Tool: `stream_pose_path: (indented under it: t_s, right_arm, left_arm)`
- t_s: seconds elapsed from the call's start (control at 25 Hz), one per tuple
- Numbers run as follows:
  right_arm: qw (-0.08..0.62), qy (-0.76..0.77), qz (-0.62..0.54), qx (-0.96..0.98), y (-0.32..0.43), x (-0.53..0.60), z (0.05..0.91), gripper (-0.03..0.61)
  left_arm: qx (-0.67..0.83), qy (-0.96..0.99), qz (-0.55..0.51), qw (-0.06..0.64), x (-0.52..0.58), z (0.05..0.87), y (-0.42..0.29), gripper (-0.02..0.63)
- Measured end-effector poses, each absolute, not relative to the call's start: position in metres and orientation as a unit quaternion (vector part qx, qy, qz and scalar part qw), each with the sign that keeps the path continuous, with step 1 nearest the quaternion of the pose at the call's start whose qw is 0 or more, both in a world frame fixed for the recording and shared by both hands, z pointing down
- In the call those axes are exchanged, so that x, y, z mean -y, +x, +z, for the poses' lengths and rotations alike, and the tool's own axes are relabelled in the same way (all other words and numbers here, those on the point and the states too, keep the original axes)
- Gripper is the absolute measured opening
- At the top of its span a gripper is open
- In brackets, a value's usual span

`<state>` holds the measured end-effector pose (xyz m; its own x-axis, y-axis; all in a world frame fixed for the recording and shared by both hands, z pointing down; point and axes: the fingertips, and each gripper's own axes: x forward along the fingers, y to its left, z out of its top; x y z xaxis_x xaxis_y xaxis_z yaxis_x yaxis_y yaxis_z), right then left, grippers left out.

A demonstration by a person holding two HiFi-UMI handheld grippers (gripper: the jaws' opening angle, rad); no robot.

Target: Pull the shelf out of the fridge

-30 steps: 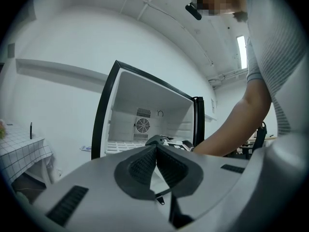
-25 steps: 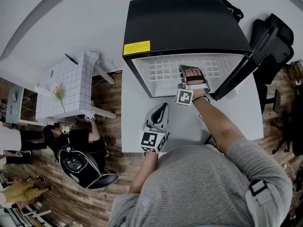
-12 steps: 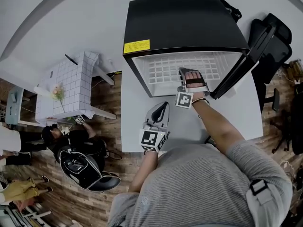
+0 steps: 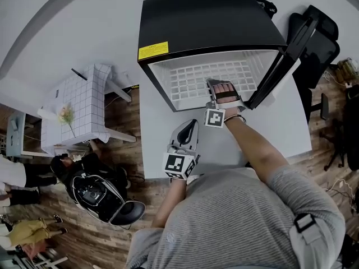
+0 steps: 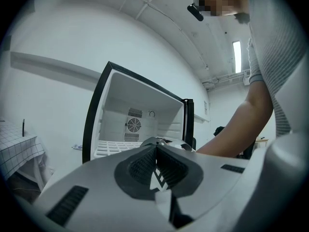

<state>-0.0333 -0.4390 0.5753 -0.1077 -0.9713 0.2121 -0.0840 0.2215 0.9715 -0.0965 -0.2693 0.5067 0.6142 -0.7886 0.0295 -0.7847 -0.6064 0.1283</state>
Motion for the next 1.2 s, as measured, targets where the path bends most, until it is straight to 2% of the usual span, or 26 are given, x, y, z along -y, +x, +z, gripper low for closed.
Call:
stream_pose_path:
  t_s: [1.2]
  right_arm:
    - [0.507, 0.443, -0.438, 0.596, -0.032, 0.393, 0.574, 0.035]
  left_arm:
    - [0.439, 0.896, -0.017, 0.062, 0.234, 0.498, -0.1, 0.012]
